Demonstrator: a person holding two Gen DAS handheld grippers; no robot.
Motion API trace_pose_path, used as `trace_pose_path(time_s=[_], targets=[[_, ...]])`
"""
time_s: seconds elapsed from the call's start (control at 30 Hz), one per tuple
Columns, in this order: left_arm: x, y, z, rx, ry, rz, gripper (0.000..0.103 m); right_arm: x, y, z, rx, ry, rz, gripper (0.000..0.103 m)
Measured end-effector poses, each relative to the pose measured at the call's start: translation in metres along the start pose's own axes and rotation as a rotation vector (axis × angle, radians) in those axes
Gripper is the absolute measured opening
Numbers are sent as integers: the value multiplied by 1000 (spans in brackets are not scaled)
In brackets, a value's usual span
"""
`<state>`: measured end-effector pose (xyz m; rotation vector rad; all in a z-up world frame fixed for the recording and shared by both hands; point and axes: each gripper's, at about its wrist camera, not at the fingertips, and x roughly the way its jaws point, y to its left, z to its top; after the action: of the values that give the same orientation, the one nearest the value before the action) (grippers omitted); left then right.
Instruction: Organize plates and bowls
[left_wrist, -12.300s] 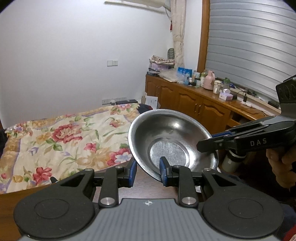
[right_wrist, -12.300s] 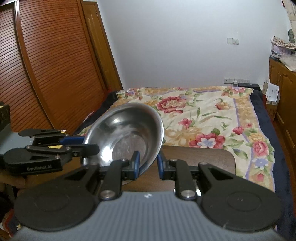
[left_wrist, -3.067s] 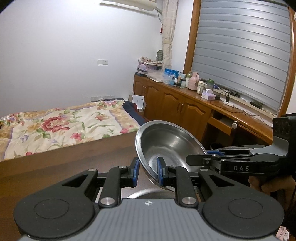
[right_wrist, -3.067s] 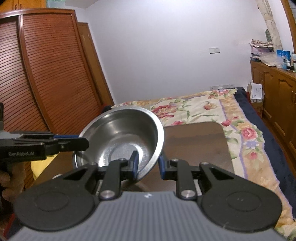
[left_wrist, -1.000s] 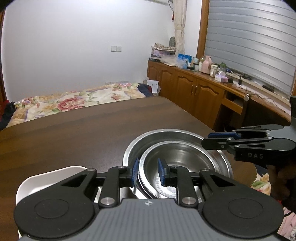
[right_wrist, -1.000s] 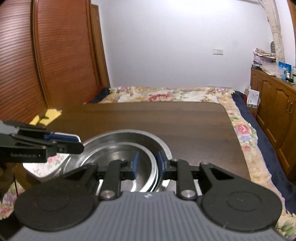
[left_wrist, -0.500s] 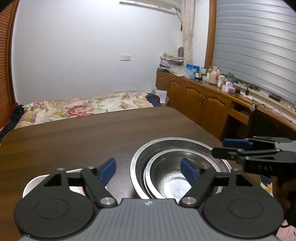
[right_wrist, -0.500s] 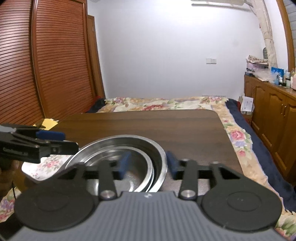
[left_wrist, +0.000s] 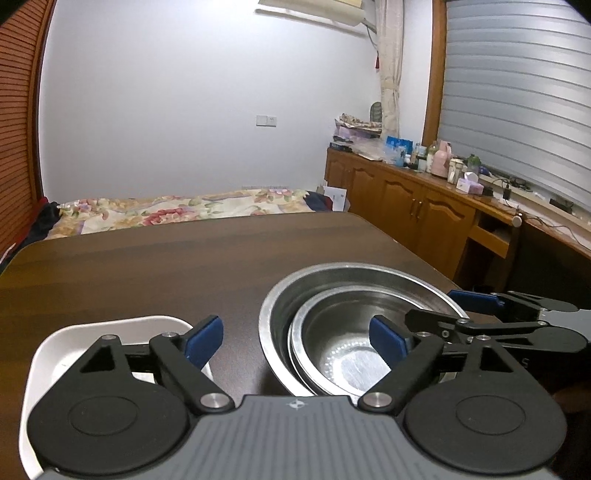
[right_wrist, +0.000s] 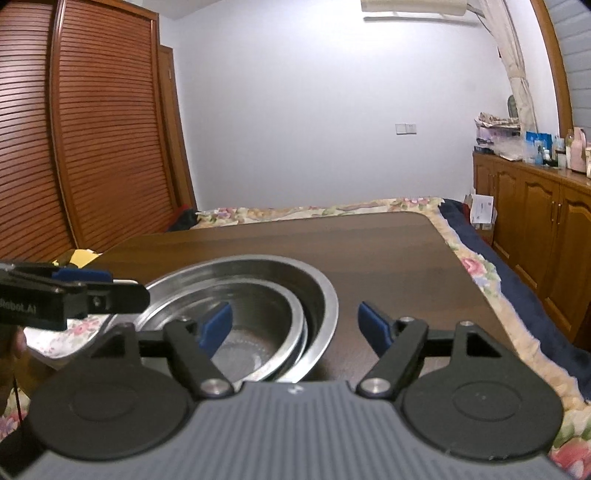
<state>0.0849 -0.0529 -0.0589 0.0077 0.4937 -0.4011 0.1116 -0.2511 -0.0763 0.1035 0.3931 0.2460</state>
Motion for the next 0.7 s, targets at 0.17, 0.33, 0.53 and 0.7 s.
trace_pose_path(time_s=[0.17, 0.33, 0.53, 0.7], targets=[[4, -2, -2, 0, 7, -4, 82, 1, -2, -1, 22, 6, 6, 75], [7, -2, -5, -12, 21, -5, 76, 3, -2, -2, 44, 6, 18, 75], [10, -2, -10, -39, 39, -19, 68, 4, 2, -3, 52, 3, 27, 75], [10, -2, -11, -43, 41, -19, 64, 6, 1, -3, 65, 6, 33, 75]])
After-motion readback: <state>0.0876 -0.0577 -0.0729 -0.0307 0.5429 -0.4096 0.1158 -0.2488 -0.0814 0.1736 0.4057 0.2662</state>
